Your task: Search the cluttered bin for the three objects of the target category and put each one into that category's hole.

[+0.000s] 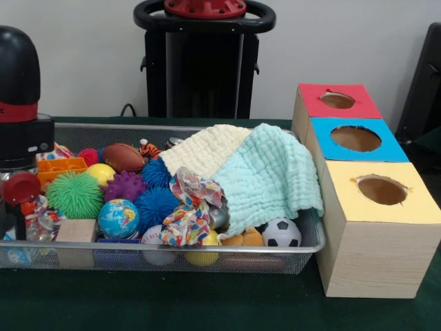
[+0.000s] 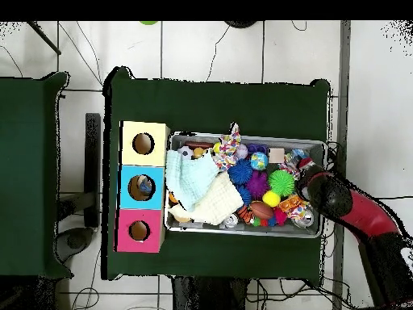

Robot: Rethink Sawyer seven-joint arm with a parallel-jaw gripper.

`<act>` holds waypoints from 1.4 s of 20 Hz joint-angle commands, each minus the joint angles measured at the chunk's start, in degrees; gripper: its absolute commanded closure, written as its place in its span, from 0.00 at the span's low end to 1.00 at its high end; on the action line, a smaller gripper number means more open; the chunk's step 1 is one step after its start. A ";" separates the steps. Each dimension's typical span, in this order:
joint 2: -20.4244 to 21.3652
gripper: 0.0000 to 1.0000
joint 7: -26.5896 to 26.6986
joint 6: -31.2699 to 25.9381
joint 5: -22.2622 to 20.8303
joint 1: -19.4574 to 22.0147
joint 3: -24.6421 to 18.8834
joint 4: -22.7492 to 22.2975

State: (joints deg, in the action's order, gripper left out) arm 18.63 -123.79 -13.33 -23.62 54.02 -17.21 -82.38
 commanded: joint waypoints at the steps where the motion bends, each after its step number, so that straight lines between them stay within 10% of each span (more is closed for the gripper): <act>1: -7.69 1.00 4.73 2.28 -3.69 -0.33 -8.85 -1.54; 13: -6.83 1.00 3.29 5.74 -4.95 1.84 -11.46 -3.69; 28: 6.00 1.00 -0.81 -0.70 -3.69 -4.86 -5.78 -8.07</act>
State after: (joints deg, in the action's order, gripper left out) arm 22.38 -123.79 -12.72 -27.29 52.77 -19.08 -86.00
